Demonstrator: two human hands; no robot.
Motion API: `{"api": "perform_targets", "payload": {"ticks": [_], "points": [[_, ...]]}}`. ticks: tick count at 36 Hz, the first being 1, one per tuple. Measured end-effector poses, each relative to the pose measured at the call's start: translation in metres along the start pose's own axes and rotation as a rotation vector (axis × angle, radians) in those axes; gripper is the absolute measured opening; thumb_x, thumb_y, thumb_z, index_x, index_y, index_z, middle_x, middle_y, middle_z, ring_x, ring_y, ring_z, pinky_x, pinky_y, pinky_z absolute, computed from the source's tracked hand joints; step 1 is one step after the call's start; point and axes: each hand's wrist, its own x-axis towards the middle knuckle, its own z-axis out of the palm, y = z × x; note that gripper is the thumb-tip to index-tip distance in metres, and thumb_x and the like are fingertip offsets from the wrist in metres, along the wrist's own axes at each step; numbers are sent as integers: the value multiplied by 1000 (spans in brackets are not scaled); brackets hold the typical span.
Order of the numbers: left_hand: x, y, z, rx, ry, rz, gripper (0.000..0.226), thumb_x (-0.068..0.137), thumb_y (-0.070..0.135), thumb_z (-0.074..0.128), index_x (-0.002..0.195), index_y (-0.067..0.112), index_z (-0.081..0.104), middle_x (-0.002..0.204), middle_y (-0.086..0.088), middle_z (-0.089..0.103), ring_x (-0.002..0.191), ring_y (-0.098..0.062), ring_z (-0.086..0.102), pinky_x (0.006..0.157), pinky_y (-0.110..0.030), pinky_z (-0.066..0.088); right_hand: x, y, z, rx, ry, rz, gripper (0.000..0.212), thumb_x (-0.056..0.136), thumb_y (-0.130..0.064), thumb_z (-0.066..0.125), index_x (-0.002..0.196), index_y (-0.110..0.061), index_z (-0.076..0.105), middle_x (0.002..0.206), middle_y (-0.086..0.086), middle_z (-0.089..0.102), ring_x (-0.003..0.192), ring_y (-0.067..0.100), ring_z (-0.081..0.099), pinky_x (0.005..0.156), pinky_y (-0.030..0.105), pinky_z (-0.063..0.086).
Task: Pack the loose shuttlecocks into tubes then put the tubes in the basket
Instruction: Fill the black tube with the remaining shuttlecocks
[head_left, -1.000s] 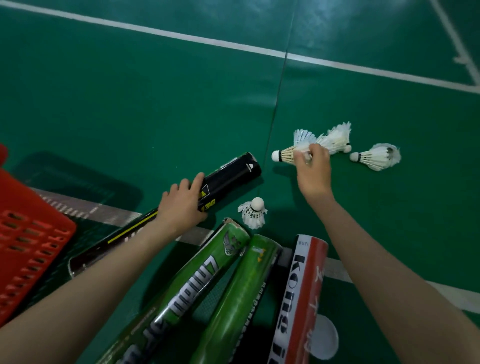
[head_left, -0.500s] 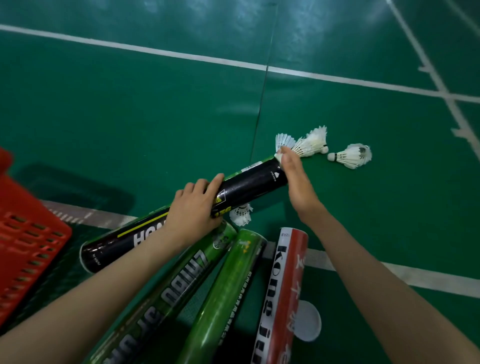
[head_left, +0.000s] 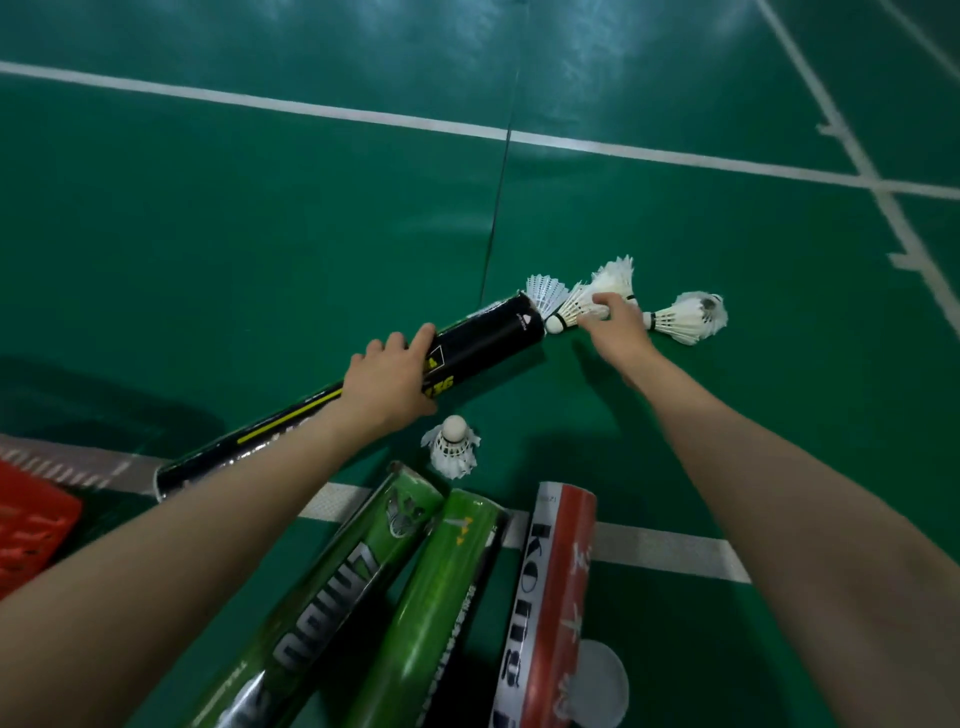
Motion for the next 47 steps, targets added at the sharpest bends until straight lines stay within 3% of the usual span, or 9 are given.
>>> {"api": "perform_targets", "payload": {"ticks": [12,16,22,31,36,38,41,44,47], "points": [[21,0,34,-67,-97,-67,97,78,40,73,149,23,9,133,-17,43,121,-38,42,99,-51,39,43,-24,30,-400,-191,-249,76,93,-18,55,153,-22,9,161,4,9,147,28,-1,117,46,11],[25,-7,38,-96,-121,-51,100,76,40,75,150,24,10,133,-15,44,120,-36,43,99,-49,40,44,-22,42,-434,-97,-187,72,90,-19,60,149,-11,19,151,13,31,140,31,24,112,45,27],[29,-12,38,-124,-121,-42,102,73,39,77,149,24,12,132,-15,46,118,-37,45,98,-50,41,21,-11,46,-490,83,-303,28,95,-26,52,117,-11,56,120,11,55,118,30,43,98,45,32],[13,-19,33,-125,-32,-5,101,71,41,78,148,29,15,128,-13,49,112,-34,48,93,-46,44,-28,-5,22,164,250,-283,11,95,-16,52,90,-6,50,123,12,49,110,20,44,84,17,27],[-6,-17,20,-95,107,71,99,73,40,77,149,30,15,127,-10,50,110,-32,48,91,-42,43,-50,-3,6,421,150,-163,30,99,-25,46,125,-12,49,133,0,47,117,11,43,97,22,32],[-12,-11,16,-134,141,109,97,74,40,76,149,30,16,127,-9,50,109,-31,48,90,-41,43,-59,-7,3,459,91,-136,30,100,-27,45,128,-16,48,120,-5,50,107,9,47,92,23,34],[-20,-2,14,-142,167,166,95,76,40,74,150,30,16,125,-7,50,107,-29,48,88,-39,41,-71,-15,3,515,19,-162,13,101,-25,42,92,-18,48,82,-12,43,80,3,45,76,21,34],[-25,2,12,-120,187,190,93,77,42,72,149,31,15,125,-6,50,107,-28,48,90,-39,40,-82,-16,4,525,-93,-198,24,103,-34,35,119,-21,47,110,-17,50,103,-5,47,93,17,31],[-25,4,7,-124,177,187,93,76,43,73,149,30,16,127,-7,50,108,-29,47,91,-39,39,-90,-10,6,483,-215,-253,51,103,-41,22,150,-21,21,151,-13,27,129,-9,23,107,8,18]]}}
